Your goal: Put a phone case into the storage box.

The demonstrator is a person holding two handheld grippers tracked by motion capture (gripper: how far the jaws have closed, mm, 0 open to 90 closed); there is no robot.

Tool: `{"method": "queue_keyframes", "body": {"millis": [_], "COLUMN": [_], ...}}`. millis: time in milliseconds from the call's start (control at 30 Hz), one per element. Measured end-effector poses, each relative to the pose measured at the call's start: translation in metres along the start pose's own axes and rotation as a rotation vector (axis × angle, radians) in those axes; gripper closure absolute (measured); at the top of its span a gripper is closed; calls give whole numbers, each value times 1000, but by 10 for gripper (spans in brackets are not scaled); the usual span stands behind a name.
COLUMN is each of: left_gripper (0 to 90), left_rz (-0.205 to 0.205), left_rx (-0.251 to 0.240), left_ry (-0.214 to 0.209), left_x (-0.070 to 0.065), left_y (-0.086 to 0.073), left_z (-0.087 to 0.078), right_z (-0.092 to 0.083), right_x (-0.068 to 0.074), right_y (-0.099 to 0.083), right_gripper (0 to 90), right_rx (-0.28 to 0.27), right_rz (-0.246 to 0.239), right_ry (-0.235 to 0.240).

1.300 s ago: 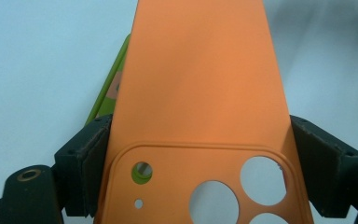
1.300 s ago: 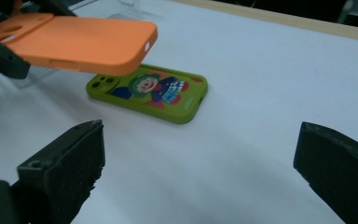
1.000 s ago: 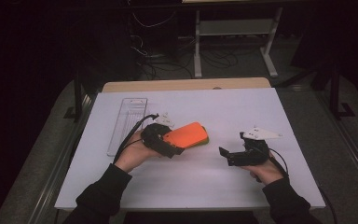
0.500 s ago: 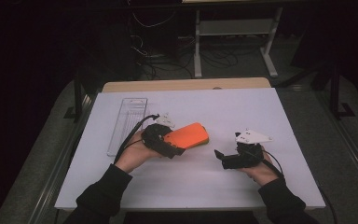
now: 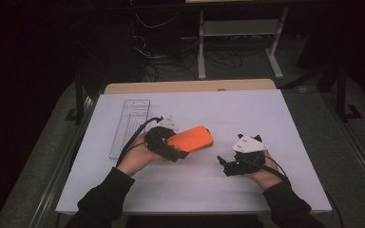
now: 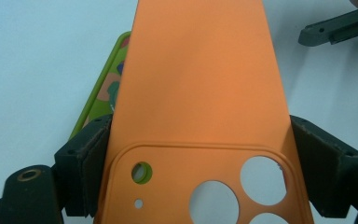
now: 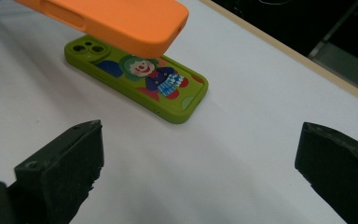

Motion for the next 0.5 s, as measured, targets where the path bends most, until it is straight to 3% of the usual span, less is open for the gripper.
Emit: {"method": "queue_keyframes", "body": {"millis": [500], "left_gripper": [152], "left_rz": [14], "left_rx": [3], "left_ry": [-2], "left_x": [-1], "left_y": [0], "left_z": [1], "right_z": [1], "right_x": [9], "right_y": [1], "right_gripper": [4], "right_rx": [-7], "right_rz": [-205], "right_ry": [-82]}}
Point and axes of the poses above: each handheld gripper's, and its own axes: z roughly forward along the jaws, y roughly out of its top, x roughly to its left, the point moved 6 cm from there along z, roughly forward along the jaws, and after that the axes turned 6 degrees about z, right-handed, at the moved point
